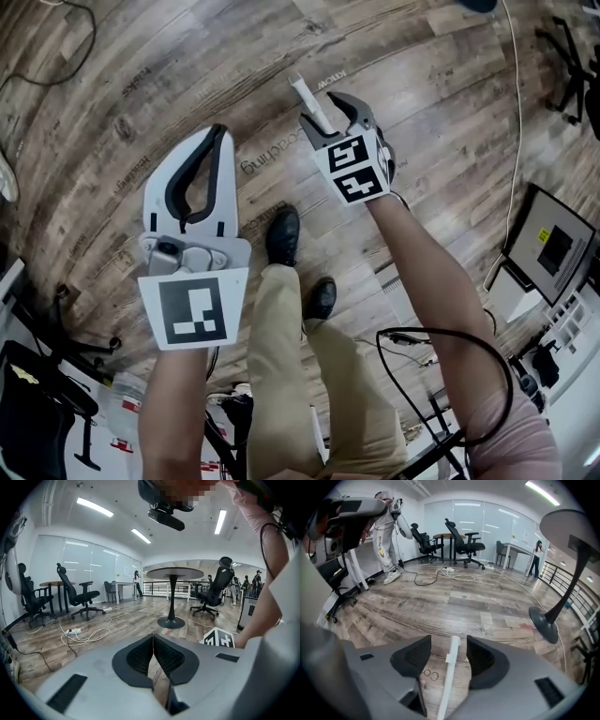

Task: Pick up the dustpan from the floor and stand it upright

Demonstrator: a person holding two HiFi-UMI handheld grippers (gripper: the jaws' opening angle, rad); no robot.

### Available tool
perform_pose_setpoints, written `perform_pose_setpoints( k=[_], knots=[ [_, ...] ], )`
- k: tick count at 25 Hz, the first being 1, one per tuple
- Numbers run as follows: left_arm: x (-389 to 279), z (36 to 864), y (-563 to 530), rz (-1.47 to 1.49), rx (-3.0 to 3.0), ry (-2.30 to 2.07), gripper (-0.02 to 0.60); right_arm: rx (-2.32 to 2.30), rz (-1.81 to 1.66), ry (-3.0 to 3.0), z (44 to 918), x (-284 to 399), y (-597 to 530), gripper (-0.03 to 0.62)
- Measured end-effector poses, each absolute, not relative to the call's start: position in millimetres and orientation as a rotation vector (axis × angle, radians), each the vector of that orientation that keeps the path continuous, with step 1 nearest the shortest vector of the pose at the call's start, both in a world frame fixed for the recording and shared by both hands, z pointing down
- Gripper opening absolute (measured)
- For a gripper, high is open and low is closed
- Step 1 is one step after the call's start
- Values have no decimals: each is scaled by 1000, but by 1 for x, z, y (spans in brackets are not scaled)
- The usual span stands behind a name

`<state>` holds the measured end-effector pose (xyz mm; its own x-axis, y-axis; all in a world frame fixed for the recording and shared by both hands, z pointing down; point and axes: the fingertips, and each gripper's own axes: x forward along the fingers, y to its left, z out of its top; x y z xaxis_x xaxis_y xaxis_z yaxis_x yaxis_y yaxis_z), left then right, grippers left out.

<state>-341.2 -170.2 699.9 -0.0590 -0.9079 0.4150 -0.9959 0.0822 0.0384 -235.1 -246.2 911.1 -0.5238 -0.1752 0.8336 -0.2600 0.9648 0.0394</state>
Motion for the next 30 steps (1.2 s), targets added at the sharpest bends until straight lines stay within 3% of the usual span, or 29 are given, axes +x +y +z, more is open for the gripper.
perform_pose_setpoints(
  k=[22,30],
  knots=[
    [-361,750,-166,392,1841,-2049,14,237,136,-2004,1015,-236,-255,229],
    [-357,756,-161,405,1831,-2045,14,235,136,-1964,1035,-232,-255,178]
  ],
)
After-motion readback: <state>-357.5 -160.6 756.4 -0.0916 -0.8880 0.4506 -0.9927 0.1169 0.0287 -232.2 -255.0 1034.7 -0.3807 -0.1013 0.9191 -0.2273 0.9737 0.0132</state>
